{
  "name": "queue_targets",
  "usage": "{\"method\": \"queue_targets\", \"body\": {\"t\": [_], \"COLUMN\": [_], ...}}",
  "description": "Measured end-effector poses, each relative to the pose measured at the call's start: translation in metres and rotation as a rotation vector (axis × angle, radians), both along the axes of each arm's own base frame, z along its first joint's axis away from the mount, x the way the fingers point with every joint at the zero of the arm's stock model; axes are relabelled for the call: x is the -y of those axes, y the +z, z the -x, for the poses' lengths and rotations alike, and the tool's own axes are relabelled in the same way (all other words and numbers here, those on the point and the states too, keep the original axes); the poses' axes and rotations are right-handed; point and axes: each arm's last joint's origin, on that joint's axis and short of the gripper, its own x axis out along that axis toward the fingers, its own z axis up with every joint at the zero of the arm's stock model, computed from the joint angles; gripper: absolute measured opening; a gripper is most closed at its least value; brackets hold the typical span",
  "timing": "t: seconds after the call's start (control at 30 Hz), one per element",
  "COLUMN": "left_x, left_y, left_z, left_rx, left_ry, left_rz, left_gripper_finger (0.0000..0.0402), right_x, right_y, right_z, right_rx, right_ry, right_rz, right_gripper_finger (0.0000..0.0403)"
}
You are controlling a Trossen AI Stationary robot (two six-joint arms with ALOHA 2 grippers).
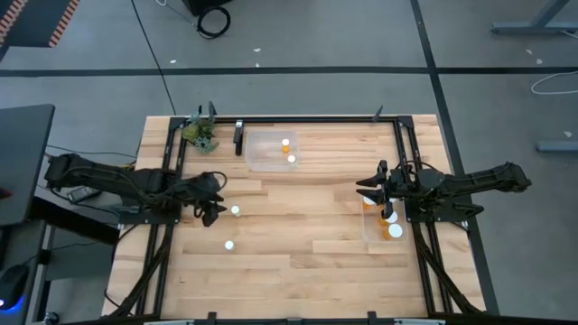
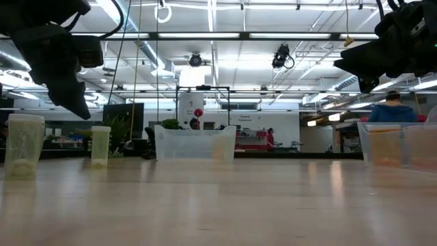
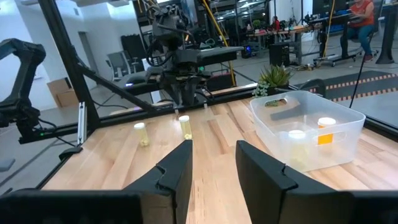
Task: Pick and place medicine bottles into bin by pill shape (circle, oval)
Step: Put the small yellow pill bottle into the top transparent bin
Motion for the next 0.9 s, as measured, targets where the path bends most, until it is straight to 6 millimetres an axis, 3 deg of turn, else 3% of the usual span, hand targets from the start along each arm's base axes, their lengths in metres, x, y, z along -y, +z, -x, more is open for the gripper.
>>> {"method": "queue_targets", "body": {"t": [0.33, 0.57, 0.9], "left_x": [0.008, 0.012, 0.013], "left_y": [0.002, -0.004, -0.008], "left_z": [-0.03, -0.052, -0.081], "left_rx": [-0.217, -0.357, -0.426], "left_ry": [-0.079, -0.155, -0.217], "left_rz": [-0.012, -0.031, -0.119], "left_gripper_finger": [0.0192, 0.023, 0.0236], "right_x": [0.0, 0.0, 0.0], "right_y": [0.0, 0.0, 0.0], "right_z": [0.0, 0.0, 0.0], "right_rx": [-0.001, 0.0, -0.007], "right_ry": [0.0, 0.0, 0.0], "right_rz": [0.0, 0.0, 0.001], "right_gripper_finger": [0.0129, 0.0129, 0.0129]}}
